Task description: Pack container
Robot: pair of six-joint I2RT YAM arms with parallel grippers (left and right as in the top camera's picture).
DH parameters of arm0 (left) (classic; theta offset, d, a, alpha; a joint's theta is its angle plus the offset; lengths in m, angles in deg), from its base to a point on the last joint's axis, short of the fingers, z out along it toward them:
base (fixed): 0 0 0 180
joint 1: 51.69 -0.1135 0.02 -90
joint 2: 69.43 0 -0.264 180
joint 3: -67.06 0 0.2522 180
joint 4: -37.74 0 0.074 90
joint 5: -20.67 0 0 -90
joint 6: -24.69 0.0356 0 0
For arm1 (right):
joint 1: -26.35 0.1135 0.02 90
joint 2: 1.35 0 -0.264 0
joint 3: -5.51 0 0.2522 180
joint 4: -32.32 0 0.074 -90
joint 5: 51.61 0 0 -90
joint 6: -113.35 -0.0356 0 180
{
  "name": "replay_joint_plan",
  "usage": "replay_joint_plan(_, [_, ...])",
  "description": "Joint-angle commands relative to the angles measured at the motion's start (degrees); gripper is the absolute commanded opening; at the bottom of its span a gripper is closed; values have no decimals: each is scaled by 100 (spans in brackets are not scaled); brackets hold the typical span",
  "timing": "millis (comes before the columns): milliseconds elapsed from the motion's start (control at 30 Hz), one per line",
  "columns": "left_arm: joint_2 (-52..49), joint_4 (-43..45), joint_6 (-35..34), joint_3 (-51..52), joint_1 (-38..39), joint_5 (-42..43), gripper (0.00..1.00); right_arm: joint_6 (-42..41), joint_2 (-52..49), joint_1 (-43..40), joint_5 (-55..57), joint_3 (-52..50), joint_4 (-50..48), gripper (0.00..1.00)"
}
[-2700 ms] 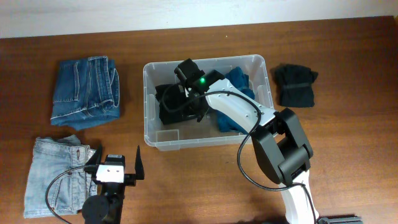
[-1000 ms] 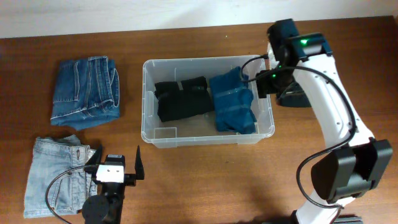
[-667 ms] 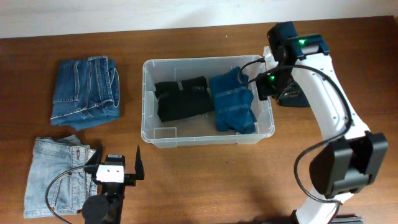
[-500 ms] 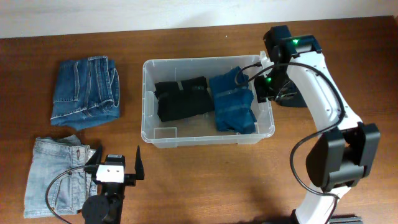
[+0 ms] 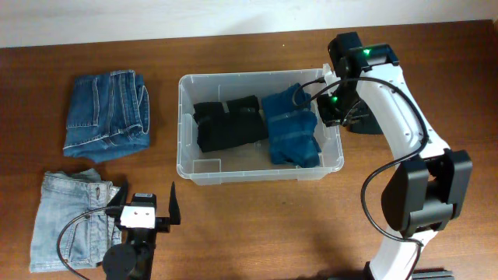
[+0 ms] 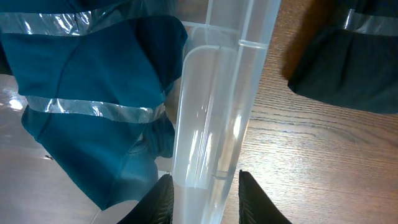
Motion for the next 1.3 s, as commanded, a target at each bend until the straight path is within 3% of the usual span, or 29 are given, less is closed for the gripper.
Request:
replay_joint_plan(0, [33, 15, 92, 33, -13, 42, 99, 0, -109, 4, -33, -35, -22, 27])
replay_joint_plan(933, [33, 15, 92, 33, -13, 42, 99, -2, -481, 4, -74, -72, -50, 28])
replay_joint_plan(1100, [33, 15, 92, 33, -13, 42, 99, 103, -481, 4, -74, -72, -57, 19])
replay_joint_plan(1267, [33, 15, 92, 33, -13, 42, 100, 341, -481, -9, 79, -70, -79, 18])
